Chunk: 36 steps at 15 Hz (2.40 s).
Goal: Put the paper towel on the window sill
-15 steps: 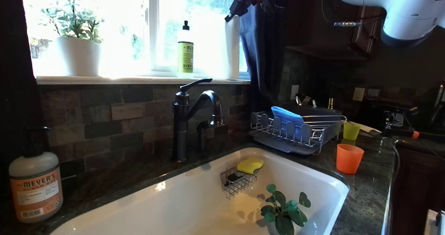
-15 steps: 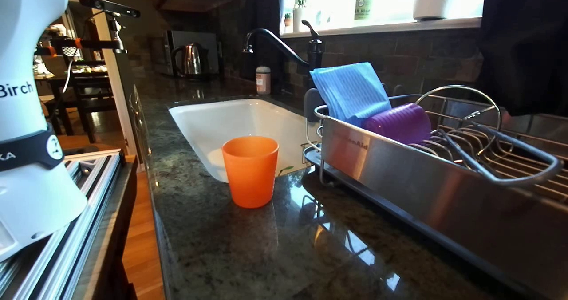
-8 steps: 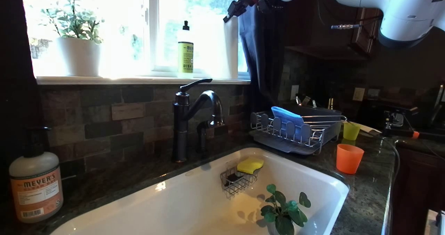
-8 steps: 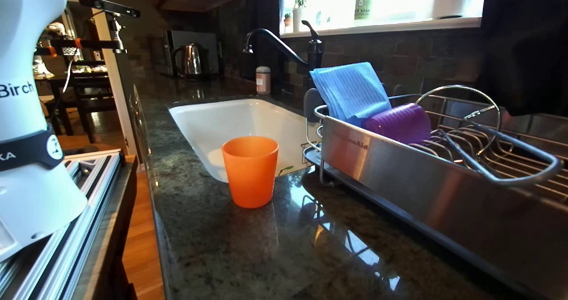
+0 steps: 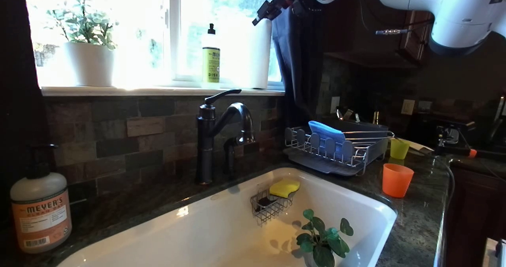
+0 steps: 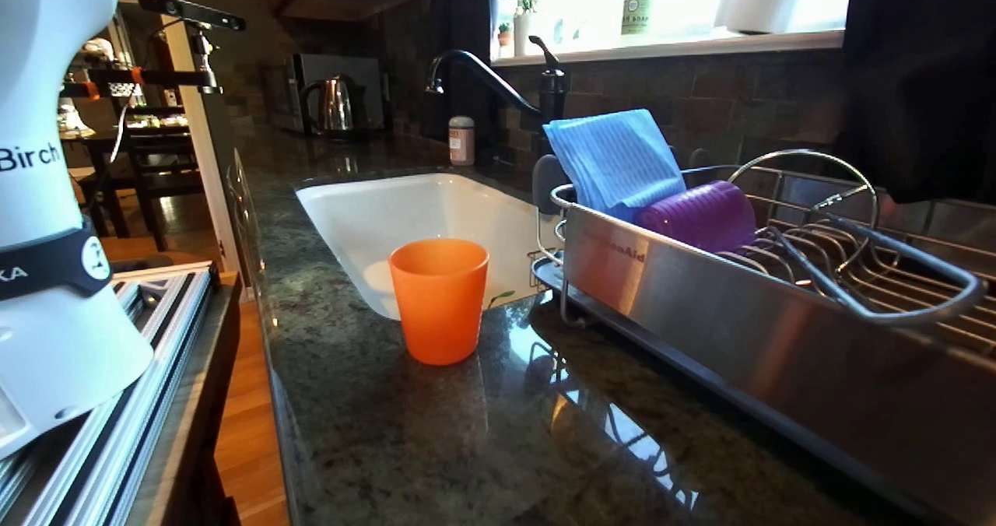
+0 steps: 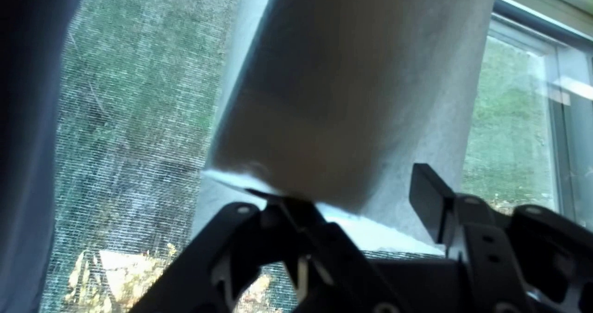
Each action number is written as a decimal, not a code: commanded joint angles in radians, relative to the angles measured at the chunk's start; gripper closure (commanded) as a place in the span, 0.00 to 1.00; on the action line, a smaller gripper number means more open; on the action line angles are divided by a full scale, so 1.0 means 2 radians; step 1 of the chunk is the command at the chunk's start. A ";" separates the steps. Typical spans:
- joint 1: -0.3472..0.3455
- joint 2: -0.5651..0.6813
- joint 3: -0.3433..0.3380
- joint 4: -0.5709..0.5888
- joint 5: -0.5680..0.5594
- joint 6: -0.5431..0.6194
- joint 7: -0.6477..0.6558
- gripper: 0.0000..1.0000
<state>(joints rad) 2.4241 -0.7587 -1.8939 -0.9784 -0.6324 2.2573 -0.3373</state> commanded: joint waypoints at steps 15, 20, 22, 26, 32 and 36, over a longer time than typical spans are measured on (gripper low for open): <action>0.023 -0.009 -0.008 0.013 -0.021 0.026 0.012 0.65; 0.010 -0.005 -0.005 -0.006 -0.042 0.066 0.015 0.98; 0.012 -0.006 -0.007 -0.003 -0.044 0.059 0.014 0.96; 0.013 -0.009 -0.005 -0.004 -0.038 0.038 0.011 0.96; 0.010 -0.010 -0.002 -0.010 -0.034 0.017 0.013 0.57; 0.010 -0.001 -0.002 -0.008 -0.037 0.010 0.011 0.36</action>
<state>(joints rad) 2.4438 -0.7717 -1.9007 -0.9951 -0.6866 2.3224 -0.3315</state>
